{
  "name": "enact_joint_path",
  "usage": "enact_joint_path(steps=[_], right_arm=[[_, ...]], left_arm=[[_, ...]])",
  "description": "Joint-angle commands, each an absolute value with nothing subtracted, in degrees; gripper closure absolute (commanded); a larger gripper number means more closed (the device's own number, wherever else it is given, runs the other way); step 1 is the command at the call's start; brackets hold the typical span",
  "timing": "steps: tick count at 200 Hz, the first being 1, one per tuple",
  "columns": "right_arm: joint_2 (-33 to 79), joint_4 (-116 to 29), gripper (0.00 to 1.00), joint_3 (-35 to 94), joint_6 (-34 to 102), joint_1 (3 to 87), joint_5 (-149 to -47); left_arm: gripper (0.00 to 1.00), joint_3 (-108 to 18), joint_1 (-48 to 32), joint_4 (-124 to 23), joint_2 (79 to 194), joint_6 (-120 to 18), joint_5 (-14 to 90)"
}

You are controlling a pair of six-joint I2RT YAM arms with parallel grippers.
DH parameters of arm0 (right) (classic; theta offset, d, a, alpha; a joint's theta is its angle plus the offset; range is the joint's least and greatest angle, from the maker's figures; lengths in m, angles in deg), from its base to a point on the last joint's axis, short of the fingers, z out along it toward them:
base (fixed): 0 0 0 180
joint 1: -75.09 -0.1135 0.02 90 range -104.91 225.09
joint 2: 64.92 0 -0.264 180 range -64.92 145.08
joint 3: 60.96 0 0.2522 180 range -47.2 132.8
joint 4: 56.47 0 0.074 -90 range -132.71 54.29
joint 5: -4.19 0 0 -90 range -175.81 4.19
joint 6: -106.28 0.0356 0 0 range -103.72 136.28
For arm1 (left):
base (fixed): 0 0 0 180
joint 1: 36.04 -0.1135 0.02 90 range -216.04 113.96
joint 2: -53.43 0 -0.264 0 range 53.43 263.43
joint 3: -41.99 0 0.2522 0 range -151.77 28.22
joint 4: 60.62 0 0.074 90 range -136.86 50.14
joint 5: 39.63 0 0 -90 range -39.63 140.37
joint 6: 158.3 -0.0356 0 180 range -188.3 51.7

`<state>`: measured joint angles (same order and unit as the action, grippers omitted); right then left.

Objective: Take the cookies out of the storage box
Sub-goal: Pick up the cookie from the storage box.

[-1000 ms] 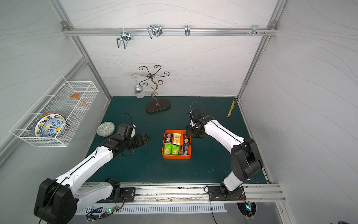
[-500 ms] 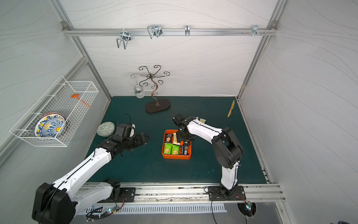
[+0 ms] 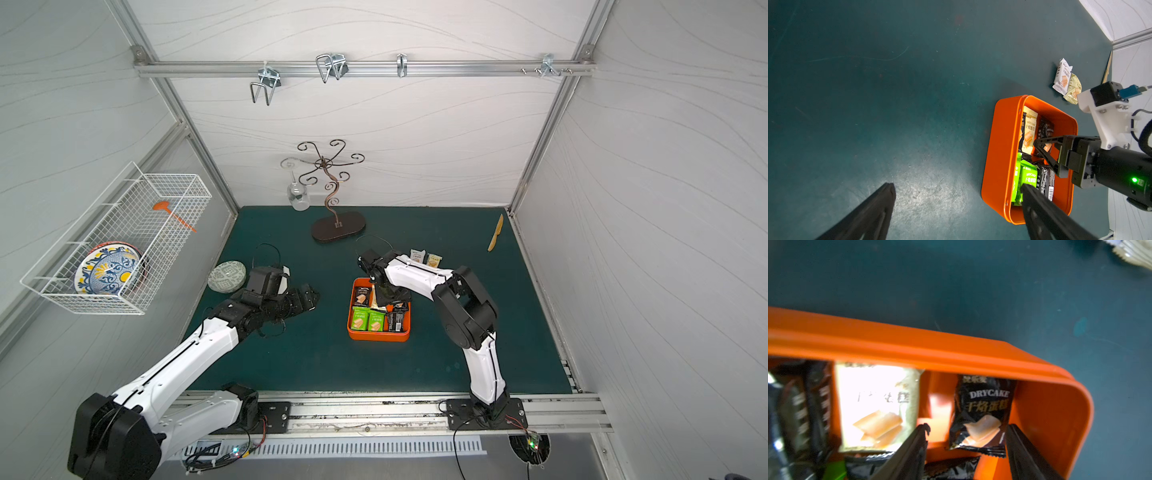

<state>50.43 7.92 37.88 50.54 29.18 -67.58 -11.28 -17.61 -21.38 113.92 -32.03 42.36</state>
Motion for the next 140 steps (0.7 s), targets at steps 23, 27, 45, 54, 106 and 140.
enact_joint_path(steps=[23, 27, 45, 54, 106, 140], right_arm=[[50.68, 5.55, 0.35, 36.22, 51.17, 30.6, -70.94], [50.59, 4.97, 0.35, 35.6, 51.32, 31.04, -72.31], [49.79, 0.78, 0.36, 32.98, 51.87, 32.97, -77.26], [49.4, -0.67, 0.36, 32.16, 51.91, 33.54, -78.73], [48.34, -0.23, 0.36, 33.83, 51.08, 32.06, -77.54], [47.73, 4.49, 0.36, 35.46, 52.12, 31.31, -72.57]], left_arm=[[0.02, -11.69, -17.41, -23.13, 113.77, -31.56, 42.01], [0.02, -11.67, -17.4, -23.13, 113.73, -31.57, 42.01], [0.02, -11.66, -17.41, -22.87, 113.67, -31.63, 42.02], [0.02, -11.61, -17.41, -22.69, 113.48, -31.65, 42.1], [0.02, -11.42, -17.41, -22.78, 113.2, -31.65, 42.59], [0.02, -11.28, -17.41, -22.82, 112.97, -31.74, 42.59]])
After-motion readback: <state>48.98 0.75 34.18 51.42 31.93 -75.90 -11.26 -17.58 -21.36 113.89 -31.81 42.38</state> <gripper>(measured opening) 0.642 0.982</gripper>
